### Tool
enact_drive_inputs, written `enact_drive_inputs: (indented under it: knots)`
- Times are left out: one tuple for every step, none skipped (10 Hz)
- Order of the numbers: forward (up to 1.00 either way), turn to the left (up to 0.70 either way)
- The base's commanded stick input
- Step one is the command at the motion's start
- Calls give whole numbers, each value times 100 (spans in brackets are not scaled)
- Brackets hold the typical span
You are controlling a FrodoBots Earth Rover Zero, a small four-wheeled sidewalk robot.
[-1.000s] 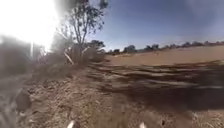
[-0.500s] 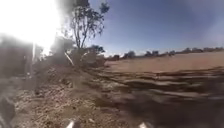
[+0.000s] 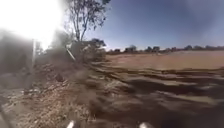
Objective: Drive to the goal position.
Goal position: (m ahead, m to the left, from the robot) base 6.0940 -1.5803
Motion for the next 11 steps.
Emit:
enact_drive_inputs:
  knots:
    - [70,0]
    - [70,0]
    - [70,0]
    - [70,0]
    - [70,0]
    - [70,0]
    - [70,-26]
    - [70,-27]
    - [70,-4]
    - [70,0]
    - [70,0]
